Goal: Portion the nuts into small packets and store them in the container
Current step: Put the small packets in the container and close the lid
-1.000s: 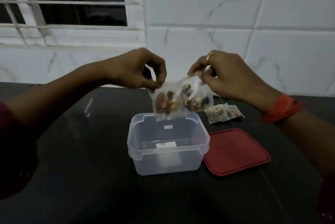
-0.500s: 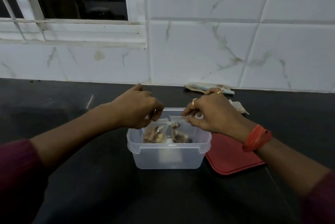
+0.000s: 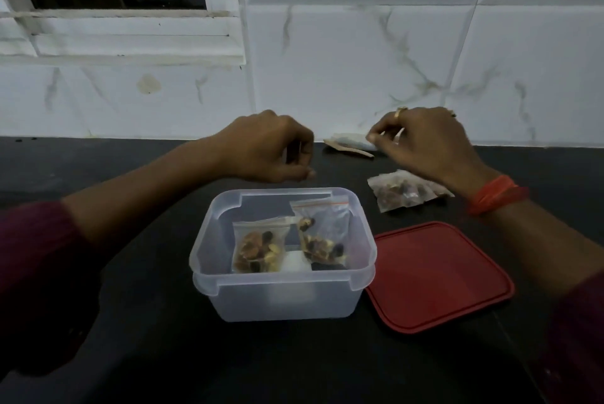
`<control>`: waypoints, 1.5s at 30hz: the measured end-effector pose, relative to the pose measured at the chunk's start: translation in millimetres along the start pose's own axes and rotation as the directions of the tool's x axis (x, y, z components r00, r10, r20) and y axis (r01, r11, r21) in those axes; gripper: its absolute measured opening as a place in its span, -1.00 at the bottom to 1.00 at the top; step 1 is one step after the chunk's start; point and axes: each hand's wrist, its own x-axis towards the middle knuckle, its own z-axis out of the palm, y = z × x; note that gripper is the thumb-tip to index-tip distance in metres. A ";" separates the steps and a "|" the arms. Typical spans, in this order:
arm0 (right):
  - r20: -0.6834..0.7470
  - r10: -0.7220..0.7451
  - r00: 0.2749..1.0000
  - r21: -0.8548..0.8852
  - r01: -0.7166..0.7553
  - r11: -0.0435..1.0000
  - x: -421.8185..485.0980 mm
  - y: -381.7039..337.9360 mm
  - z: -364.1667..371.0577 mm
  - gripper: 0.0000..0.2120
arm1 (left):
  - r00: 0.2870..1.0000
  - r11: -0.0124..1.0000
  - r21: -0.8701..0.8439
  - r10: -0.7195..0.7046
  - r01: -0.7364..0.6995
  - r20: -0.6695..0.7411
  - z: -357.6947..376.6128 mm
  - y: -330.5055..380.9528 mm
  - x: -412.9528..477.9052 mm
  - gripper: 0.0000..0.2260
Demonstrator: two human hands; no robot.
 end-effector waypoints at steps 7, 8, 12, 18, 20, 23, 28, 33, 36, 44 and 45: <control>0.353 0.236 0.905 -0.241 -0.155 0.958 23.7 104.6 24.5 -0.75 | 0.972 0.971 -0.225 -0.022 0.076 0.234 39.5 5.4 123.9 -0.80; 0.401 0.239 0.884 -0.266 -0.138 0.954 24.7 112.7 28.4 -0.73 | 0.958 0.963 -0.249 -0.026 0.100 0.285 46.9 7.2 139.2 -0.80; 0.533 0.188 0.825 -0.279 -0.038 0.959 23.6 132.8 45.3 -0.71 | 0.902 0.967 -0.200 -0.059 0.158 0.428 76.2 13.4 179.3 -0.73; 0.482 0.121 0.868 -0.204 -0.023 0.979 21.7 135.8 53.5 -0.74 | 0.893 0.975 -0.178 -0.037 0.130 0.449 106.6 7.9 192.0 -0.70; 0.451 0.128 0.884 -0.144 -0.069 0.987 22.2 137.2 55.3 -0.72 | 0.919 0.980 -0.169 -0.032 0.106 0.393 109.2 7.9 192.2 -0.69; 0.454 0.126 0.882 -0.088 -0.096 0.991 21.6 137.7 54.3 -0.70 | 0.951 0.990 -0.126 -0.024 0.066 0.309 108.9 10.8 192.2 -0.74; 0.428 0.127 0.895 -0.015 -0.134 0.991 19.9 131.3 32.4 -0.82 | 0.959 0.991 -0.119 -0.019 0.055 0.283 84.2 15.2 181.4 -0.82; 0.416 0.105 0.903 0.070 -0.147 0.987 18.7 109.0 4.3 -0.88 | 0.980 0.984 -0.161 -0.040 0.072 0.195 44.3 11.8 151.0 -0.88; 0.341 0.085 0.936 0.109 -0.129 0.986 18.0 79.1 -22.1 -0.86 | 0.995 0.980 -0.181 -0.070 0.083 0.075 6.3 10.4 115.8 -0.92; 0.095 -0.060 0.994 0.234 0.036 0.972 9.6 -24.9 -86.2 -0.86 | 0.983 0.986 -0.141 -0.111 0.090 -0.145 -70.9 16.9 5.6 -0.96; 0.094 -0.084 0.992 0.263 0.056 0.963 4.7 -37.2 -89.7 -0.86 | 0.986 0.987 -0.139 -0.105 0.087 -0.133 -74.7 19.2 -7.7 -0.95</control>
